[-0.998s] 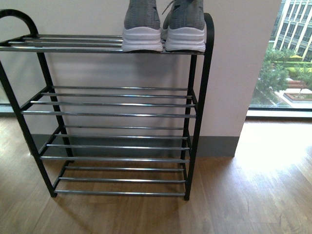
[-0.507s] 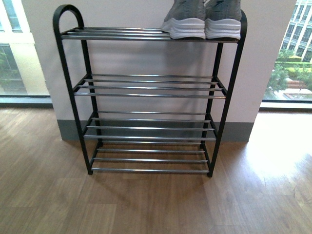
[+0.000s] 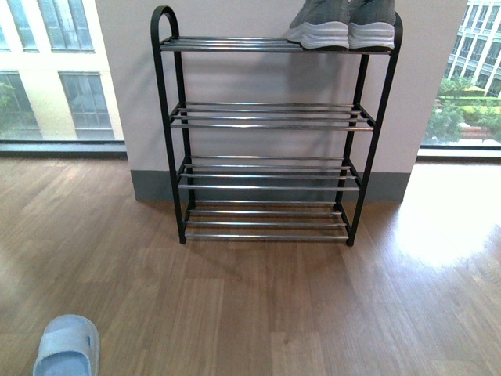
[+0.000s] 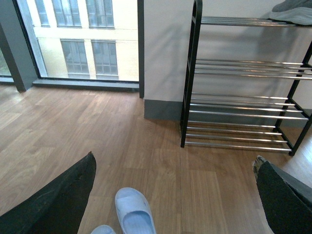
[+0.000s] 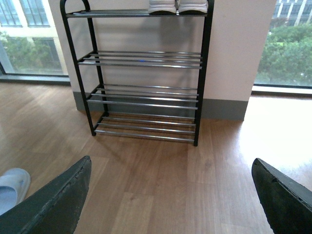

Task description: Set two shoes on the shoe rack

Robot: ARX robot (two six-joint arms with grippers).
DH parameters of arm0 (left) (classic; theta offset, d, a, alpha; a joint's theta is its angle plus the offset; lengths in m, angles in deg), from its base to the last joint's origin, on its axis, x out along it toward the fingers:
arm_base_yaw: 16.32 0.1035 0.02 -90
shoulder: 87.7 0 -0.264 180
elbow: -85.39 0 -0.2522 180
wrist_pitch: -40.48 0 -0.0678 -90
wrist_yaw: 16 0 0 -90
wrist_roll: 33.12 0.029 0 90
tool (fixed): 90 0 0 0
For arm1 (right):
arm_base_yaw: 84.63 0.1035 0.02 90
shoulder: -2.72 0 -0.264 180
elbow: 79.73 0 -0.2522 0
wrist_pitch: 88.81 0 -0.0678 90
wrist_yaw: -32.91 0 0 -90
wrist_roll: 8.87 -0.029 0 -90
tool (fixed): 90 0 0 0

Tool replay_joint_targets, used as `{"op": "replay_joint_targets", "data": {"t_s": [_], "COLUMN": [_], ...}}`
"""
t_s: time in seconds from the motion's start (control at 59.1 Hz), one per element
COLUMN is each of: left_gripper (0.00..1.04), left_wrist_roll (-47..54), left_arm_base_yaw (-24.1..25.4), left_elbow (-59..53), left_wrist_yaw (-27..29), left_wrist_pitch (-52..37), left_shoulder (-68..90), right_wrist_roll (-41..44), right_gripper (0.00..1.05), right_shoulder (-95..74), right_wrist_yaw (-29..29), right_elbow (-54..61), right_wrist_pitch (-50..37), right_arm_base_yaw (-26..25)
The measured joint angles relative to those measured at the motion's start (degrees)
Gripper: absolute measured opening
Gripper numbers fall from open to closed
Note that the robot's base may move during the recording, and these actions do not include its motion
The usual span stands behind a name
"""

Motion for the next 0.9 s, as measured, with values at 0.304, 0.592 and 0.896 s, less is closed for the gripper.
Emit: {"op": "replay_joint_targets", "data": {"t_s": [0.304,0.592,0.896], "left_gripper": [0.95,0.95,0.95], "left_wrist_roll": [0.0,0.0,0.0], "left_arm_base_yaw": [0.02,0.02,0.02], "left_elbow": [0.0,0.0,0.0], "left_wrist_yaw": [0.04,0.04,0.0], "left_wrist_pitch": [-0.02,0.0,-0.02], "left_shoulder": [0.0,0.0,0.0], "right_wrist_roll": [0.0,0.0,0.0], "right_gripper": [0.95,0.95,0.95], "right_shoulder": [0.02,-0.04,0.0], "right_wrist_yaw": [-0.11,-0.11,0.09], "right_elbow": [0.0,0.0,0.0], "right_wrist_pitch": [0.0,0.0,0.0], "right_arm_base_yaw": [0.0,0.0,0.02]}}
